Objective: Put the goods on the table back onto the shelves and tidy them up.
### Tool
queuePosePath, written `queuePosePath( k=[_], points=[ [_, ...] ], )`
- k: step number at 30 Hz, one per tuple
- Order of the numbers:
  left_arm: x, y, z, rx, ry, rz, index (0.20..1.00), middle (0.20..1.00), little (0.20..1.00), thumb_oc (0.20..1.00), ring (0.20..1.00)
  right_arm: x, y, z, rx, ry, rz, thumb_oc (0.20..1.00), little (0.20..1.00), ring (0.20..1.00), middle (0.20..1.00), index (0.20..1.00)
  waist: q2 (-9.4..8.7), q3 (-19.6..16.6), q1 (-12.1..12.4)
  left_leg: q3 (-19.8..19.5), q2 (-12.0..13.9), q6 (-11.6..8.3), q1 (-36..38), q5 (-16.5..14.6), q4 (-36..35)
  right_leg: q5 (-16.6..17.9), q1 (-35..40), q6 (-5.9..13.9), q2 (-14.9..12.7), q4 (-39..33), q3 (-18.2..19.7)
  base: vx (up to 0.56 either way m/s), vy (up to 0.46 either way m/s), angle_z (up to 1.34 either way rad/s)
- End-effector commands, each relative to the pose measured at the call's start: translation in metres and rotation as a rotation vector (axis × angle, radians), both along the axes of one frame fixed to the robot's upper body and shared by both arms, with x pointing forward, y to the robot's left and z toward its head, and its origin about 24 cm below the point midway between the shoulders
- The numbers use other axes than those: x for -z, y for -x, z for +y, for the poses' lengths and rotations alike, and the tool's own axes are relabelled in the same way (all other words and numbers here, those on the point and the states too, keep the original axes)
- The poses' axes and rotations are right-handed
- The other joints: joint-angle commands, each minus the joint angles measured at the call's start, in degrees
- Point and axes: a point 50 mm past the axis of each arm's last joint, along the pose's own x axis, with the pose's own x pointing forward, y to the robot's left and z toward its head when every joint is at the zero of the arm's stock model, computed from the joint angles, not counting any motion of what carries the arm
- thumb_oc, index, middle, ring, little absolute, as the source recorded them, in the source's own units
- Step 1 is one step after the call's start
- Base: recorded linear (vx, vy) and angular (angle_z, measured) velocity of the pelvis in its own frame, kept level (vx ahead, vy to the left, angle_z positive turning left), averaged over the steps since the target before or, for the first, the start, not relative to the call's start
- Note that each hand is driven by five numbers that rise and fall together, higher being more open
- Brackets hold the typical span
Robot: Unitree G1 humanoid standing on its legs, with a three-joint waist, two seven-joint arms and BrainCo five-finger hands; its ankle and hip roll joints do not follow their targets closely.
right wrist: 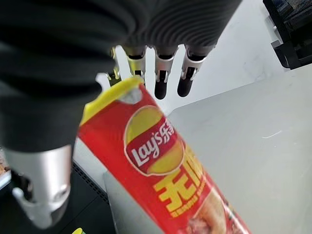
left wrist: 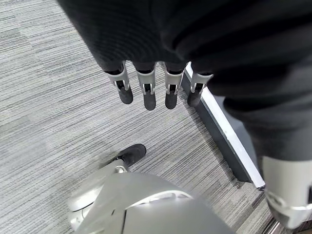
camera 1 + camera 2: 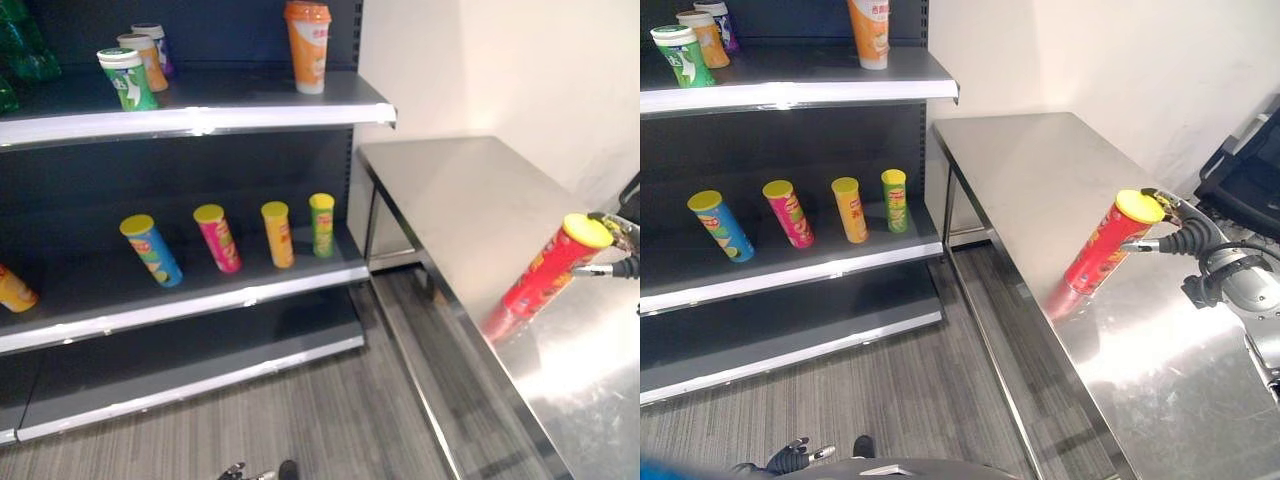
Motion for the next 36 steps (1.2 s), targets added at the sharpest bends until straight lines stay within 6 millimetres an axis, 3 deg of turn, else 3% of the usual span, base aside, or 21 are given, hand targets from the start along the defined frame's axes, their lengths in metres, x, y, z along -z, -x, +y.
queuePosePath(
  k=[1,20,36],
  points=[
    [-0.006,-0.027,0.003,0.047,-0.032,-0.065,1.0,1.0,1.0,1.0,1.0,-0.022,-0.014,0.002,0.001,0.051,-0.073,1.0,1.0,1.0,1.0,1.0,-0.37,1.1,3.6,0.1,-0.9,-0.22,2.9,-8.5,1.5,-2.8,-4.2,-0.65,-1.2,5.0,-1.6,0.0,0.0,0.0],
    [-0.007,-0.026,0.005,0.009,-0.049,-0.072,1.0,1.0,1.0,1.0,1.0,-0.035,-0.009,0.0,0.092,-0.008,-0.28,1.0,1.0,1.0,1.0,1.0,0.06,1.1,3.7,0.0,-1.1,0.2,3.1,-9.0,1.4,-2.9,-4.3,-0.59,-1.4,5.3,-1.3,0.0,0.0,0.0],
    [-0.005,-0.023,0.002,0.027,-0.04,-0.058,1.0,1.0,1.0,1.0,1.0,-0.03,-0.031,-0.001,0.12,-0.053,-0.214,1.0,1.0,1.0,1.0,1.0,-0.25,1.2,4.8,-0.5,-1.2,0.08,3.3,-9.0,1.3,-2.9,-3.8,-0.7,-1.3,4.8,-1.9,0.0,0.0,0.01]
  ],
)
